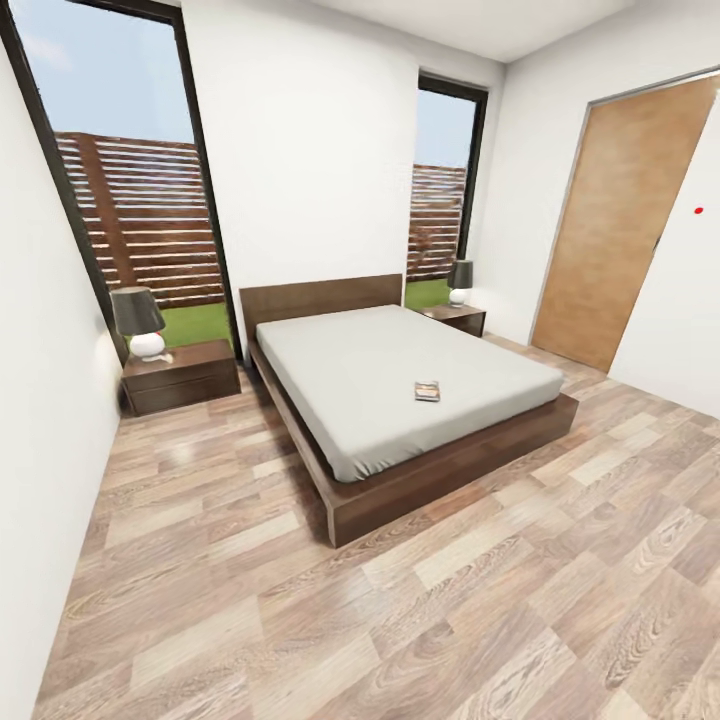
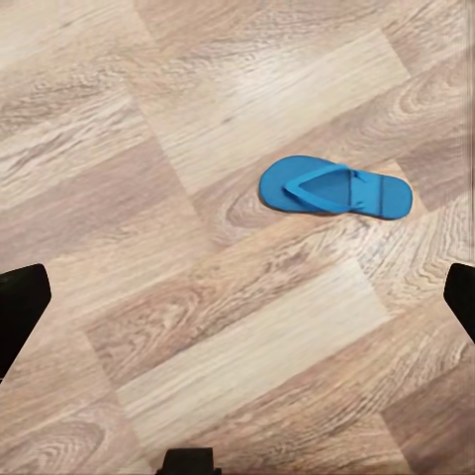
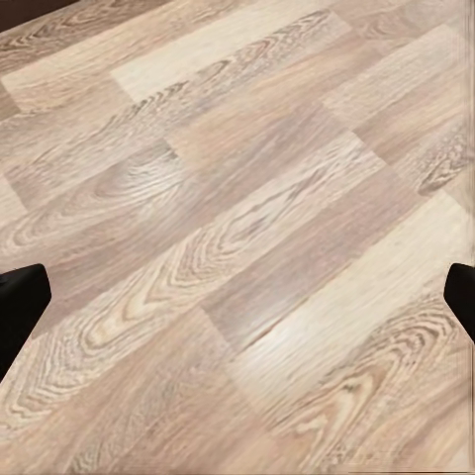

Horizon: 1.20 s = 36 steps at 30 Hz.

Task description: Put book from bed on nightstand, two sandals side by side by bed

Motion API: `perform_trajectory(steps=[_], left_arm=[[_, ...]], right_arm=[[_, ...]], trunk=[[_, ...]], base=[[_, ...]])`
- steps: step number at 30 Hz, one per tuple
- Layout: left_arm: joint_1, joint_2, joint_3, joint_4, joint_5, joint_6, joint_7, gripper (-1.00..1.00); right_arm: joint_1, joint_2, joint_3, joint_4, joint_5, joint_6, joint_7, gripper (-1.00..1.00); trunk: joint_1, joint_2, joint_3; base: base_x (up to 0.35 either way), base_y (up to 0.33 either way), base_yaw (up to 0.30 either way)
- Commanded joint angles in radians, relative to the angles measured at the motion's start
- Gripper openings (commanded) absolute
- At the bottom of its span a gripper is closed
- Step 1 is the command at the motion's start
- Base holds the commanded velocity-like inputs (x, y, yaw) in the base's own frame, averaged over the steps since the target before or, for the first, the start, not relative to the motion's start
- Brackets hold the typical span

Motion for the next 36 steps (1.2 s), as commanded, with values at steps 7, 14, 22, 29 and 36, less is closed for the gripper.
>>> perform_trajectory(steps=[7,14,22,29,36], left_arm=[[-0.001,0.0,0.0,0.001,-0.002,-0.003,0.001,1.0],[-0.001,0.0,0.0,0.001,-0.002,-0.003,0.001,1.0],[-0.001,0.0,0.0,0.001,-0.002,-0.003,0.001,1.0],[-0.001,0.0,0.0,0.001,-0.002,-0.003,0.001,1.0],[-0.001,0.0,0.0,0.001,-0.002,-0.003,0.001,1.0]], right_arm=[[0.0,0.0,0.0,0.0,-0.001,-0.002,0.001,1.0],[0.0,0.0,0.0,0.002,0.0,-0.003,0.001,1.0],[0.0,0.0,0.0,0.003,0.001,-0.002,0.001,1.0],[0.0,0.0,0.001,0.003,0.002,-0.003,0.001,1.0],[0.0,0.0,0.001,0.003,0.002,-0.003,0.001,1.0]], trunk=[[0.0,0.0,0.002],[0.0,0.0,0.003],[0.0,0.0,0.003],[0.0,0.0,0.003],[0.0,0.0,0.003]], base=[[0.0,0.0,-0.234],[0.0,0.0,-0.056],[0.0,0.0,-0.003],[0.0,0.147,0.0],[0.0,0.02,0.0]])
